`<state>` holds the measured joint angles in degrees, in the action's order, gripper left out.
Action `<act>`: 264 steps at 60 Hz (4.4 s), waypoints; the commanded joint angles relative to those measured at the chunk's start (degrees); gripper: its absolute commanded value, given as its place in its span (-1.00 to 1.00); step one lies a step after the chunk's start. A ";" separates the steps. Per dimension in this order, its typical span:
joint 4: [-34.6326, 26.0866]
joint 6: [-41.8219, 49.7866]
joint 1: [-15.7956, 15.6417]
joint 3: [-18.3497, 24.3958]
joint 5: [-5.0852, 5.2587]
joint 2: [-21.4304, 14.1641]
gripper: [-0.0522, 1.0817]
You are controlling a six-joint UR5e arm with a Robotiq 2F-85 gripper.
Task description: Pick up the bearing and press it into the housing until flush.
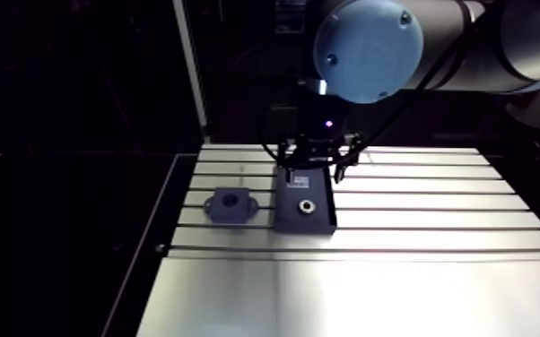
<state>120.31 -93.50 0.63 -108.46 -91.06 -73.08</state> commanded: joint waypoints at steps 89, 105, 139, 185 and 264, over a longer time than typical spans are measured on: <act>5.69 0.03 -0.71 -1.36 0.22 5.27 -0.21; 5.69 0.03 -0.80 -1.72 0.15 5.44 -0.21; 5.79 0.03 -0.79 -1.98 0.05 5.72 -0.21; 7.45 -0.15 -0.71 -2.16 -0.04 6.34 -0.21; 7.45 -0.15 -0.63 -2.16 0.15 6.42 -0.02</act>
<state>127.78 -93.64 0.06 -110.60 -90.85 -66.65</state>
